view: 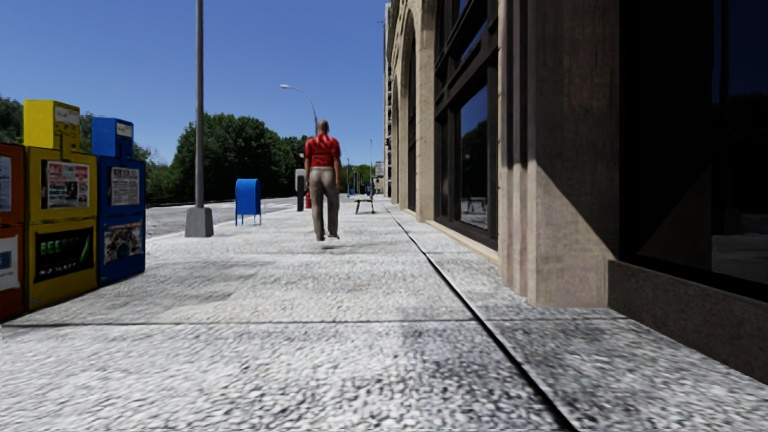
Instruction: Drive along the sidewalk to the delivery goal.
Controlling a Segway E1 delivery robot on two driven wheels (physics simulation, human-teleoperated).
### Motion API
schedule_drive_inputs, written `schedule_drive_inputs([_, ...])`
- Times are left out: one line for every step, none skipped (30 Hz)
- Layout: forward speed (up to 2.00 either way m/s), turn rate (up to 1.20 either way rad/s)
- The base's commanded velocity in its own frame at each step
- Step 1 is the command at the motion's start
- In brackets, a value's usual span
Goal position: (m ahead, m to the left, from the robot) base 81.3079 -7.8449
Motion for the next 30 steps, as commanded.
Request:
schedule_drive_inputs([2.0, 0.13])
schedule_drive_inputs([2.0, 0.13])
schedule_drive_inputs([2.0, 0.13])
schedule_drive_inputs([2.0, 0.07])
schedule_drive_inputs([2.0, 0.0])
schedule_drive_inputs([2.0, 0.0])
schedule_drive_inputs([2.0, 0.0])
schedule_drive_inputs([2.0, 0.0])
schedule_drive_inputs([2.0, 0.0])
schedule_drive_inputs([2.0, 0.0])
schedule_drive_inputs([2.0, 0.0])
schedule_drive_inputs([2.0, 0.0])
schedule_drive_inputs([2.0, 0.0])
schedule_drive_inputs([2.0, 0.0])
schedule_drive_inputs([2.0, 0.0])
schedule_drive_inputs([2.0, 0.0])
schedule_drive_inputs([2.0, 0.0])
schedule_drive_inputs([2.0, 0.0])
schedule_drive_inputs([2.0, 0.0])
schedule_drive_inputs([2.0, 0.0])
schedule_drive_inputs([2.0, 0.0])
schedule_drive_inputs([2.0, 0.0])
schedule_drive_inputs([2.0, 0.0])
schedule_drive_inputs([2.0, 0.0])
schedule_drive_inputs([2.0, 0.0])
schedule_drive_inputs([2.0, 0.0])
schedule_drive_inputs([2.0, 0.0])
schedule_drive_inputs([2.0, 0.0])
schedule_drive_inputs([2.0, 0.0])
schedule_drive_inputs([2.0, 0.0])
